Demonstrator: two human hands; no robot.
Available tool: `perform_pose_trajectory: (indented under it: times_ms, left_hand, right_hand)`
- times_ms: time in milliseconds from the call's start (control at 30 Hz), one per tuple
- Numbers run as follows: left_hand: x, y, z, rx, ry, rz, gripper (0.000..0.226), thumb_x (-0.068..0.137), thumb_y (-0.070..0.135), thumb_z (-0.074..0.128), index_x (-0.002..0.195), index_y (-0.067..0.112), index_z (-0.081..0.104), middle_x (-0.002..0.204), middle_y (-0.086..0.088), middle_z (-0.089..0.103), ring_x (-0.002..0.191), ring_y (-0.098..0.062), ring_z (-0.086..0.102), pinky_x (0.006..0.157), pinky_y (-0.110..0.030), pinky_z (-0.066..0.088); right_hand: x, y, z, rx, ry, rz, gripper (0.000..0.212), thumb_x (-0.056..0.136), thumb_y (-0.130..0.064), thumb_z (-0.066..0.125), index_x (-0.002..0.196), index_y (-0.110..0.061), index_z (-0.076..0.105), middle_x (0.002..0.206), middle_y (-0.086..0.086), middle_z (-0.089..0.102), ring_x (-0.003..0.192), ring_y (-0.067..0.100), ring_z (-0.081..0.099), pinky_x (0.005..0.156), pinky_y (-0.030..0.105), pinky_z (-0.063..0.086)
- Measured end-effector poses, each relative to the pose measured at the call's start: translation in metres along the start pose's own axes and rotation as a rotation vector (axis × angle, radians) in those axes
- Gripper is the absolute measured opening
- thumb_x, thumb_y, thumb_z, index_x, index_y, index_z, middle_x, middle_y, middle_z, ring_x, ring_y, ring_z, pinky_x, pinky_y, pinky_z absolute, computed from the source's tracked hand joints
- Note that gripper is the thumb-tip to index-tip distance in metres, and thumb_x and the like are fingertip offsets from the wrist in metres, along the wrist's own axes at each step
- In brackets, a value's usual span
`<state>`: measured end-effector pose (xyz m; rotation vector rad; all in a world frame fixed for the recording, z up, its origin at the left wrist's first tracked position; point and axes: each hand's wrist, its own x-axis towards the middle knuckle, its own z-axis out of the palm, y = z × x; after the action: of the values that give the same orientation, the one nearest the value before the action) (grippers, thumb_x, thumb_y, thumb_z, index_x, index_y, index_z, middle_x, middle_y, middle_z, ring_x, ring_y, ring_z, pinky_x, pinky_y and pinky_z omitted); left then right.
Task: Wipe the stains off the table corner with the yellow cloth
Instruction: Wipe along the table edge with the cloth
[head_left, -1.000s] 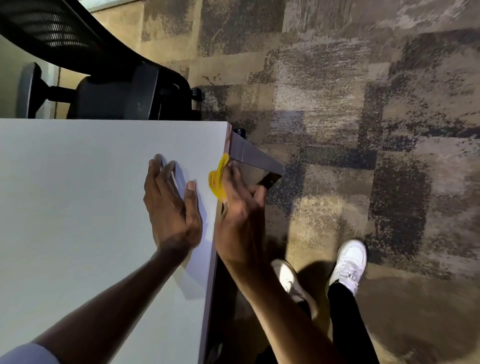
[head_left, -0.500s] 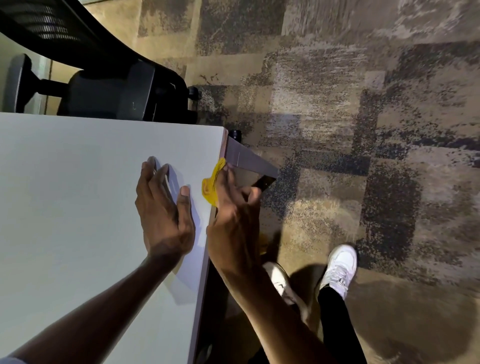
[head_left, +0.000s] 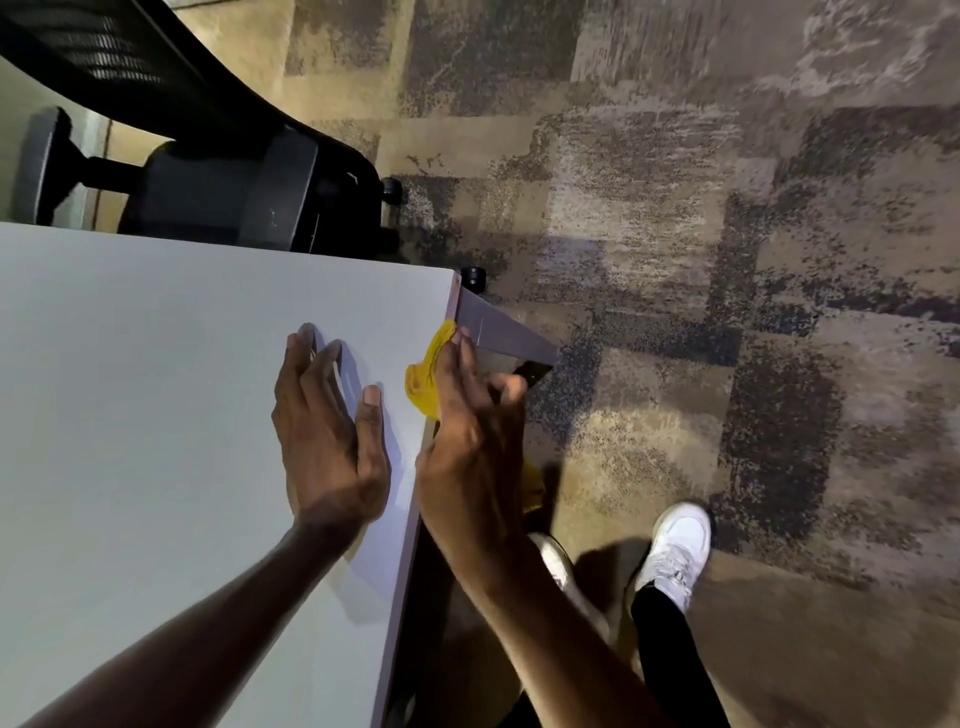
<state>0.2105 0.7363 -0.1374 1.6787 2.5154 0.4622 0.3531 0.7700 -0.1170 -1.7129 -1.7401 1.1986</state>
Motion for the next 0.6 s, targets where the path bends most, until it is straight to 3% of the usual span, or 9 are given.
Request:
perform_pose_trajectory:
  times_ms: [100,200,400,467,600]
  left_hand:
    - [0.000,-0.001,0.000,-0.005,-0.003,0.008,0.058,0.116,0.038,0.044,0.168,0.013,0.039,0.183,-0.005,0.030,0.172,-0.026,0.025,0.133,-0.061,0.032]
    - [0.000,0.000,-0.001,-0.006,-0.005,0.000,0.058,0.115,0.037,0.045,0.166,0.011,0.041,0.182,-0.006,0.031,0.172,-0.027,0.026,0.133,-0.061,0.032]
    - [0.001,0.004,-0.003,-0.002,-0.004,-0.007,0.060,0.115,0.044,0.043,0.166,0.012,0.041,0.182,-0.009,0.033,0.171,-0.030,0.028,0.132,-0.063,0.035]
    - [0.001,0.004,-0.003,-0.011,-0.012,-0.010,0.062,0.115,0.048,0.040,0.166,0.011,0.042,0.182,-0.008,0.032,0.172,-0.028,0.027,0.132,-0.063,0.034]
    - [0.000,0.002,-0.002,-0.003,-0.018,-0.004,0.059,0.114,0.037,0.045,0.166,0.009,0.043,0.182,-0.009,0.032,0.172,-0.028,0.027,0.131,-0.063,0.035]
  right_hand:
    - [0.050,0.001,-0.008,-0.106,-0.021,0.025,0.077,0.094,0.005,0.028,0.168,-0.015,0.032,0.175,0.000,0.036,0.133,0.027,0.049,0.110,0.028,0.035]
    - [0.069,0.000,-0.014,-0.116,-0.044,0.046,0.074,0.098,0.007,0.038,0.169,-0.014,0.029,0.176,0.001,0.032,0.147,0.027,0.045,0.120,0.028,0.023]
    - [-0.002,-0.002,-0.010,-0.029,-0.102,0.020,0.074,0.097,0.008,0.036,0.168,-0.009,0.028,0.177,0.005,0.032,0.133,0.030,0.045,0.114,0.030,0.035]
    - [0.013,-0.002,-0.012,-0.035,-0.114,0.024,0.076,0.094,0.010,0.035,0.168,-0.008,0.030,0.176,0.006,0.035,0.134,0.032,0.045,0.113,0.035,0.037]
    - [0.068,-0.002,-0.019,-0.144,-0.116,0.070,0.070,0.100,0.005,0.035,0.168,-0.011,0.027,0.176,0.001,0.033,0.142,0.030,0.039,0.114,0.038,0.043]
